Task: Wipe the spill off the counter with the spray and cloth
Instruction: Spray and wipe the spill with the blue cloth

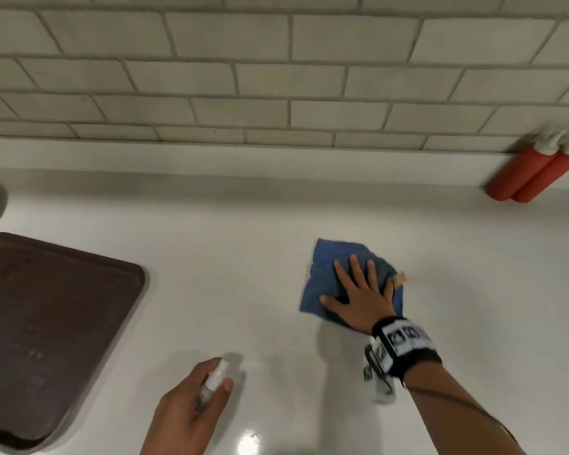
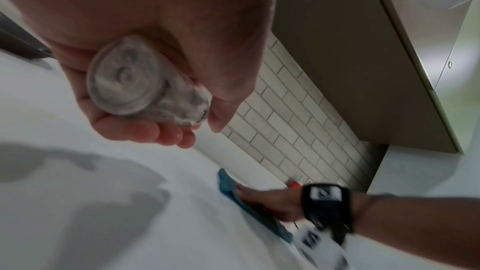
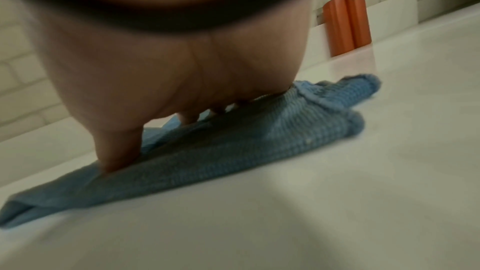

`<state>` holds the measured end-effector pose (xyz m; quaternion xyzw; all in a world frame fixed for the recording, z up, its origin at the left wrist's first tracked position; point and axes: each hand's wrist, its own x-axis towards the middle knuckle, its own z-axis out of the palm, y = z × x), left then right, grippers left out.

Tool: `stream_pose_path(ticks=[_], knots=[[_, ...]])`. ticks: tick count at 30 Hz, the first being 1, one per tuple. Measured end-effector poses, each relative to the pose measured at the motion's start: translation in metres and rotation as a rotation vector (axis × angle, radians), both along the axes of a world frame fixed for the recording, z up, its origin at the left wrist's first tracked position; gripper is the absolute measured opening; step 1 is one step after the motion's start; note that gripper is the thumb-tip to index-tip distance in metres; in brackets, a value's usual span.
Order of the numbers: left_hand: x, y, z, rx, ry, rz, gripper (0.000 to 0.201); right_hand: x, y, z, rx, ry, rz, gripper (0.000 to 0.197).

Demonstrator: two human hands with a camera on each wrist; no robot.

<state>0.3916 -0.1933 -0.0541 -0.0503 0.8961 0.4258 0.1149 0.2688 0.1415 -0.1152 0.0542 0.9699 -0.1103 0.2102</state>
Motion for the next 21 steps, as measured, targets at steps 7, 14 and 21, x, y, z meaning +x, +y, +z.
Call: stream_pose_path(ticks=[7, 14, 21], knots=[[-0.015, -0.050, -0.013, -0.010, -0.062, -0.103, 0.029, -0.012, -0.062, -0.002, 0.025, -0.005, -0.012, 0.090], [-0.040, -0.086, -0.015, -0.017, -0.092, -0.116, 0.037, 0.095, -0.117, -0.005, 0.008, 0.062, 0.120, 0.085], [-0.029, -0.101, -0.012, -0.047, -0.099, -0.137, 0.037, -0.016, -0.104, 0.007, -0.022, -0.020, 0.003, 0.106]])
